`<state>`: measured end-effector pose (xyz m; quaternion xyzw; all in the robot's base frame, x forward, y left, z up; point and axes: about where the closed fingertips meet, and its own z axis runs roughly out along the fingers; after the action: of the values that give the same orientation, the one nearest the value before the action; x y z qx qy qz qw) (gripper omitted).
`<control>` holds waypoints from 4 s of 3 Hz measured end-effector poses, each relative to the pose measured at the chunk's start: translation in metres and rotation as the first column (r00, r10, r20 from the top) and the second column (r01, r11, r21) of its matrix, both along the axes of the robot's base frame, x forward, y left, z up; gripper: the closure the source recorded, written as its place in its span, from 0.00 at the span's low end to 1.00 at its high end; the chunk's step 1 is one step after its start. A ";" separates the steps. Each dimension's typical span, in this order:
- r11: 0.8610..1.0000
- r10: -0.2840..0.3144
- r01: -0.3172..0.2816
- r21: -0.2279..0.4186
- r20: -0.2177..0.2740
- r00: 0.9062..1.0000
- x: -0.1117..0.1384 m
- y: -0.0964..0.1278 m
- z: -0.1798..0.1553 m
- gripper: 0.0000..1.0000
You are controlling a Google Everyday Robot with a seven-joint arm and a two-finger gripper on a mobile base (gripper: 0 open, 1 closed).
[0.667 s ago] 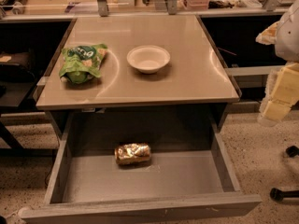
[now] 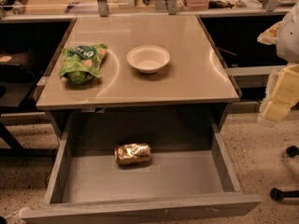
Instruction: Pick orange can from top drawer and place on counter
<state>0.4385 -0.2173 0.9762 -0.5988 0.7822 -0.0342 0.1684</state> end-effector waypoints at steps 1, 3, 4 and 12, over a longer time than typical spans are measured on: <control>0.999 -0.007 0.007 0.034 0.013 1.000 -0.006 0.009 -0.003 0.00; 0.980 0.054 -0.021 0.199 -0.161 0.986 -0.043 0.082 -0.118 0.00; 0.981 0.056 -0.021 0.194 -0.175 0.983 -0.048 0.082 -0.124 0.00; 0.888 0.172 -0.109 0.447 -0.103 0.980 0.030 0.238 -0.311 0.00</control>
Offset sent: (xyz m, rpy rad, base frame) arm -0.0498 0.0962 -0.1682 0.2330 0.2327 0.0522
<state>0.4688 0.0202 0.6653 -0.6015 0.7342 0.1972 0.2456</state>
